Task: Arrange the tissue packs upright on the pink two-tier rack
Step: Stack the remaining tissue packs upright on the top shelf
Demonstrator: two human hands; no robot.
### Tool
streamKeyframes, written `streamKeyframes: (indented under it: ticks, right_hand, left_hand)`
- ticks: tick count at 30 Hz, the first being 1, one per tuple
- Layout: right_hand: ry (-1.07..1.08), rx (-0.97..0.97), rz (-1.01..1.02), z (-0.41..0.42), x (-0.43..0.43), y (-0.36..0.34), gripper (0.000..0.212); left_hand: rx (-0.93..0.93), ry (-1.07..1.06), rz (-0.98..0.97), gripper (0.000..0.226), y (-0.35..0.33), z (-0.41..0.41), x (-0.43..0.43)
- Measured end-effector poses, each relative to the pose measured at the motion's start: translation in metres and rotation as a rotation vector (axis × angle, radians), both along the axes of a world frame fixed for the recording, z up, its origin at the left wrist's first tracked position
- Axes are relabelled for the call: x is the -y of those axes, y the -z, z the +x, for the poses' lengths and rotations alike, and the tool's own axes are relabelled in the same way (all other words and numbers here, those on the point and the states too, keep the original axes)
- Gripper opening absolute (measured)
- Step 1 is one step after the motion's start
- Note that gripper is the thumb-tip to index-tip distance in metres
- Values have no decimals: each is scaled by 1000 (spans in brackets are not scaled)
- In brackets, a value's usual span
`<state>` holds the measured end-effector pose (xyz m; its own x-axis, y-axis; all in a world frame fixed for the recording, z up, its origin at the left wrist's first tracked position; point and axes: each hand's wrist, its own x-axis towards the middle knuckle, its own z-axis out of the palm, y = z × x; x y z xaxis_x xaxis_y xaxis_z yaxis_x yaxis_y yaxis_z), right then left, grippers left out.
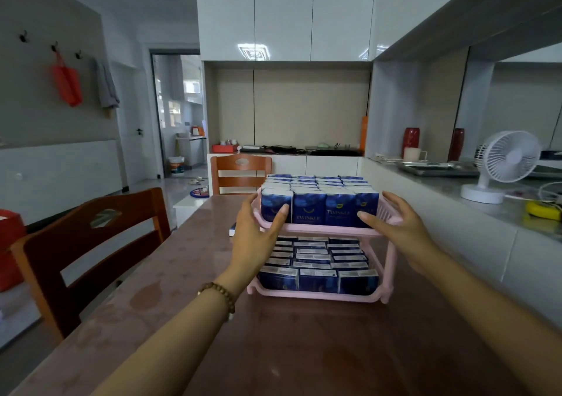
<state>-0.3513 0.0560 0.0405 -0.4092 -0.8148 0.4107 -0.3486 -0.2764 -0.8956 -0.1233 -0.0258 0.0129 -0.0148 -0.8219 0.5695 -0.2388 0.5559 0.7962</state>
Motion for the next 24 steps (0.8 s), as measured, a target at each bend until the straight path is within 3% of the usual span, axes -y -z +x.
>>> streamKeyframes:
  ticks: [3,6,10,13,18,24]
  right_hand:
    - [118,-156,3,-2,-8,-16,78]
    - [146,-335,-131,14,-18,-44,69]
    - [-16,-468,-303,80,-19,-68,54]
    - [-204,-554,-320,147,1,-66,48]
    - [-448,-550,-147,241,83,-13,51]
    - [-175,-438,205,265,196,89,51]
  left_hand:
    - [80,38,44,78,-6,13,-1]
    - [270,-52,-5,84,-11,49,6]
    - [539,-231,-17,80,-11,112,18]
    - [697,-293,31,87,0,162,29]
    - [754,-307,181,80,46,217,56]
    - [721,-142,237,64,86,211,111]
